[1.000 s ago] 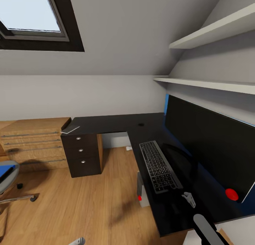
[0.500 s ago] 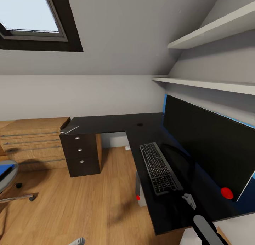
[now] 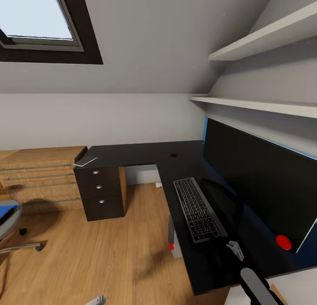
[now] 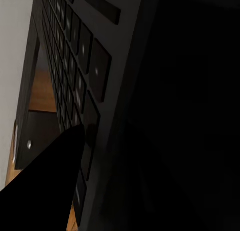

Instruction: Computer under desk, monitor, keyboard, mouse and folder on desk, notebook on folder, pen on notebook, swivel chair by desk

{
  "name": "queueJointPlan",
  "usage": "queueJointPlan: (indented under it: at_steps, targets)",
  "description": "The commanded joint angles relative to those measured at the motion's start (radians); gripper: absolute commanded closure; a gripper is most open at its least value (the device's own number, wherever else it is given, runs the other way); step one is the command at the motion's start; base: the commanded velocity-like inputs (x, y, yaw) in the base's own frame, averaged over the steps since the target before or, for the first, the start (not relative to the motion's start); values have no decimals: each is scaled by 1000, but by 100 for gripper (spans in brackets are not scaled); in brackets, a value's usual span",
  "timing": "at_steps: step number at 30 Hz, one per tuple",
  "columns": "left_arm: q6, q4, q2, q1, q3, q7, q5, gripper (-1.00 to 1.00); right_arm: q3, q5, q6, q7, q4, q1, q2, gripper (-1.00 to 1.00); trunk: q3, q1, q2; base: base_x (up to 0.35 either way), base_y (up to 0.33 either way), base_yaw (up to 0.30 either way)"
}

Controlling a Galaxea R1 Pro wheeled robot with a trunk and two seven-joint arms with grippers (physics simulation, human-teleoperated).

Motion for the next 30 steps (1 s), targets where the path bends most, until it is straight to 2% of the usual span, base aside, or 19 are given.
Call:
queueJointPlan:
  at_steps: [1,30]
  targets:
    - [6,-1,0,0,-2,-3,9,-100,2,-7,1,-2,-1,-1,-1,100,-1,0,-1,12,0,0]
    - [5,-2,0,0,1,-2,9,-100,2,-6,2,0,-1,-1,-1,100,-1,0,-1,1,0,0]
